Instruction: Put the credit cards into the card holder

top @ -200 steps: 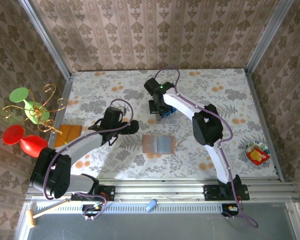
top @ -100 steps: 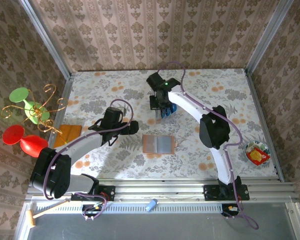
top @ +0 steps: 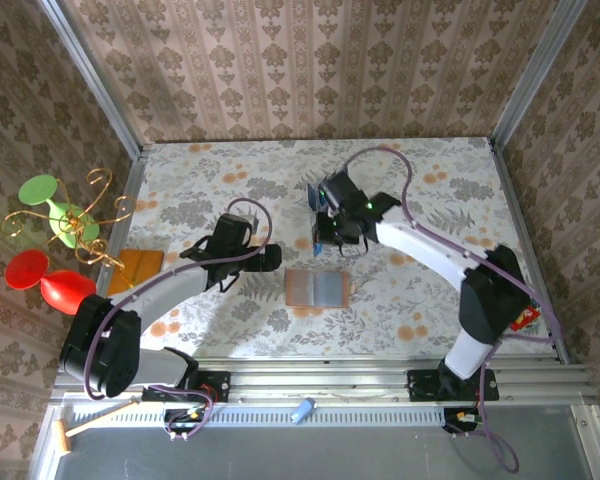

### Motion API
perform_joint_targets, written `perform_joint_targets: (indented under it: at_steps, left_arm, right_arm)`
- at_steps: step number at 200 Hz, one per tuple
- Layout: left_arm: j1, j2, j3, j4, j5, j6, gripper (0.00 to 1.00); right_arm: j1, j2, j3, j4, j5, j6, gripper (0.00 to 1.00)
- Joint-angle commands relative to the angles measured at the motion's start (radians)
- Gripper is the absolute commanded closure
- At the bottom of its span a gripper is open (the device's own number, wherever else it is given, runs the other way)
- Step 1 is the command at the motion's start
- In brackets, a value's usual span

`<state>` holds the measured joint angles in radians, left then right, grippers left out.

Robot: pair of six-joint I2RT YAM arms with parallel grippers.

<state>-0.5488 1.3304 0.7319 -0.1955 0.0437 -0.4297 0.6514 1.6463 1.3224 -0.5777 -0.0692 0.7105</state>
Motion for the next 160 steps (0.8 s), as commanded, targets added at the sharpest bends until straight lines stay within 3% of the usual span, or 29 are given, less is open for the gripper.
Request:
perform_joint_targets:
  at_steps: [1, 71, 160]
  left_arm:
    - [-0.040, 0.013, 0.043, -0.054, -0.047, 0.038, 0.00]
    - [-0.192, 0.072, 0.008, -0.042, -0.206, 0.058, 0.00]
    - [-0.270, 0.087, -0.017, -0.020, -0.247, 0.045, 0.00]
  right_arm:
    - [0.023, -0.097, -0.154, 0.200, -0.029, 0.114, 1.00]
    - [0.057, -0.191, -0.491, 0.441, -0.020, 0.214, 1.00]
    - [0.060, -0.215, -0.555, 0.536, -0.046, 0.254, 1.00]
